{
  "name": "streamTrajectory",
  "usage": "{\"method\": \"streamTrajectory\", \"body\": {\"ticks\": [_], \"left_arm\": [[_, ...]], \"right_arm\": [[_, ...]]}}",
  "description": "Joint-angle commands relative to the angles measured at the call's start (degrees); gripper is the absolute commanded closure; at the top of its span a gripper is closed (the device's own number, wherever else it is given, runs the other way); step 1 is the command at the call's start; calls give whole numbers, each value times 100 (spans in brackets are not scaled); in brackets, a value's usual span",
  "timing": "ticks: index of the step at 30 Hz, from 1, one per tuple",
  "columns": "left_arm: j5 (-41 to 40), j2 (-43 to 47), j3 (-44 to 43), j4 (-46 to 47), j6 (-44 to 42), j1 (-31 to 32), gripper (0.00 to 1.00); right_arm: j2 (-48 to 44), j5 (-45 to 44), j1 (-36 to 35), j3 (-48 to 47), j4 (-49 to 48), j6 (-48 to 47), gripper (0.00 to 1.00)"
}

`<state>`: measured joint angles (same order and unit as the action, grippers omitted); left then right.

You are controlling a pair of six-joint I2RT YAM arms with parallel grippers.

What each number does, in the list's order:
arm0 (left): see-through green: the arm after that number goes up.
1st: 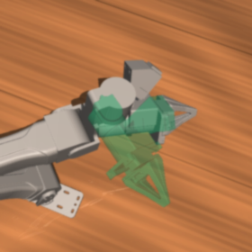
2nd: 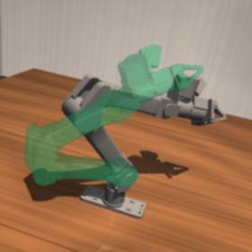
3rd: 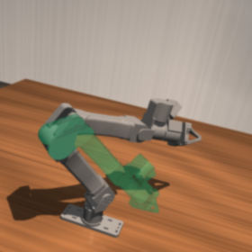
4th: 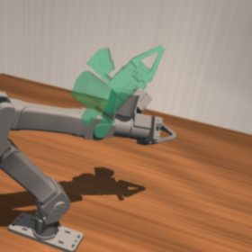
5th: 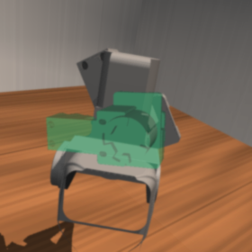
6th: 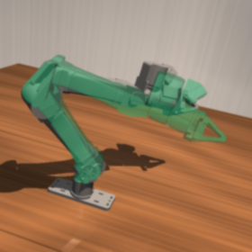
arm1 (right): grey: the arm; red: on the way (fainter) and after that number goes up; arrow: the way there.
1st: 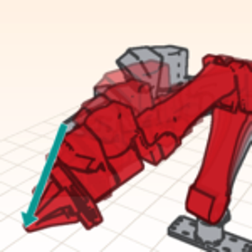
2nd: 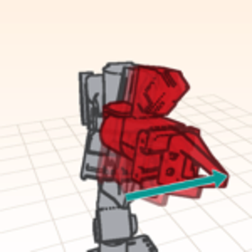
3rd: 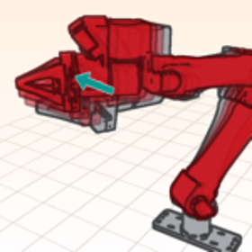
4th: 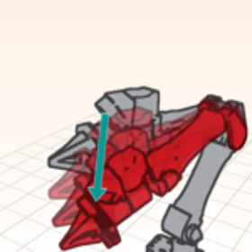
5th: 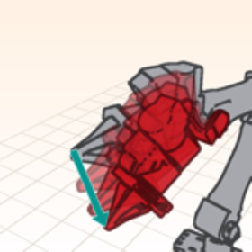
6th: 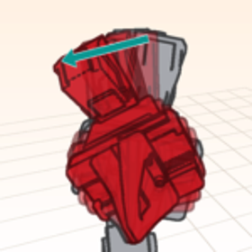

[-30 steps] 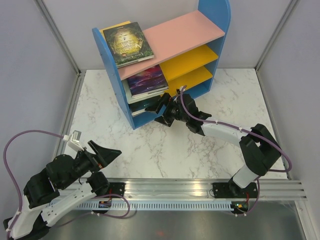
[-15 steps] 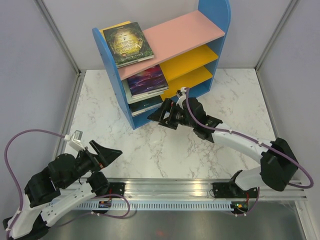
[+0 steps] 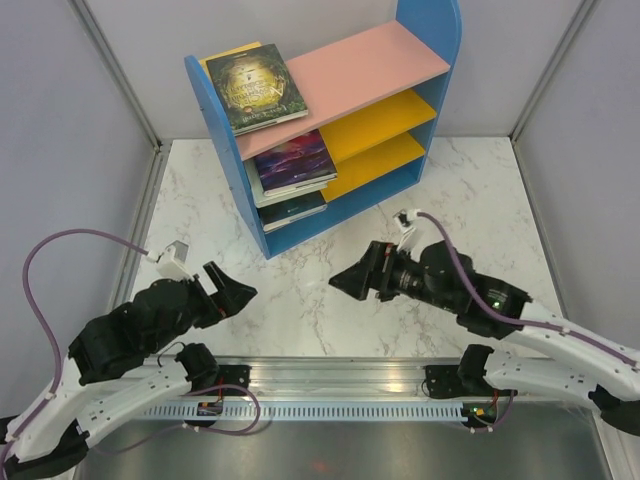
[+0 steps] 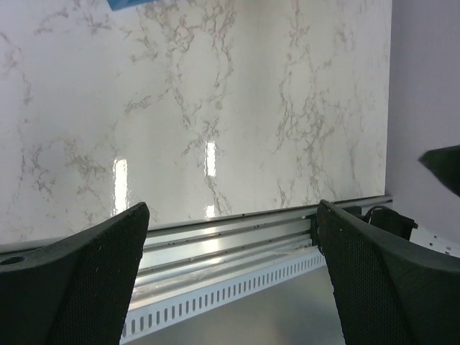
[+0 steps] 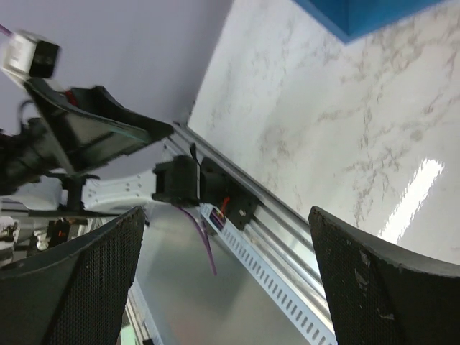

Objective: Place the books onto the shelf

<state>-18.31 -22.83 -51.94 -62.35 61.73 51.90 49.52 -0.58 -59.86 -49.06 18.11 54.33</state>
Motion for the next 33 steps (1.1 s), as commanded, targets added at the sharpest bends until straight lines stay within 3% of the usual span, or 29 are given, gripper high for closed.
{"method": "streamTrajectory", "body": {"ticks": [1,7,12,13,16,19,27,33], "left_arm": [[-718,-221,-561,-23,-591,40,0],[-885,-1275,-1080,-6,-1496,31,0],[-738,-2240,-1301,284,-2532,-205,0],[-527,-2374,-1266,354,-2700,-389,0],[948,-2717,-960,943,-3377,-2167,0],[1504,-2736,-800,1417,-3642,-3121,0],[2190,-2780,-748,2261,-3889,-4406,0],[1594,-2622,-510,2727,-3704,-4583,0]], "right_arm": [[-285,-873,-9,-1259,701,-404,2],[137,-1347,-9,-2967,1932,-949,2],[-64,-1603,0,-3206,2311,-1029,2],[-91,-1629,-9,-3207,2346,-1038,2],[-109,-1630,0,-3250,2469,-1056,2],[-21,-1577,-9,-3382,2662,-1030,2],[-108,-1682,0,-3497,2724,-1020,2],[-574,-2077,-9,-3225,2646,-1064,2]]}}
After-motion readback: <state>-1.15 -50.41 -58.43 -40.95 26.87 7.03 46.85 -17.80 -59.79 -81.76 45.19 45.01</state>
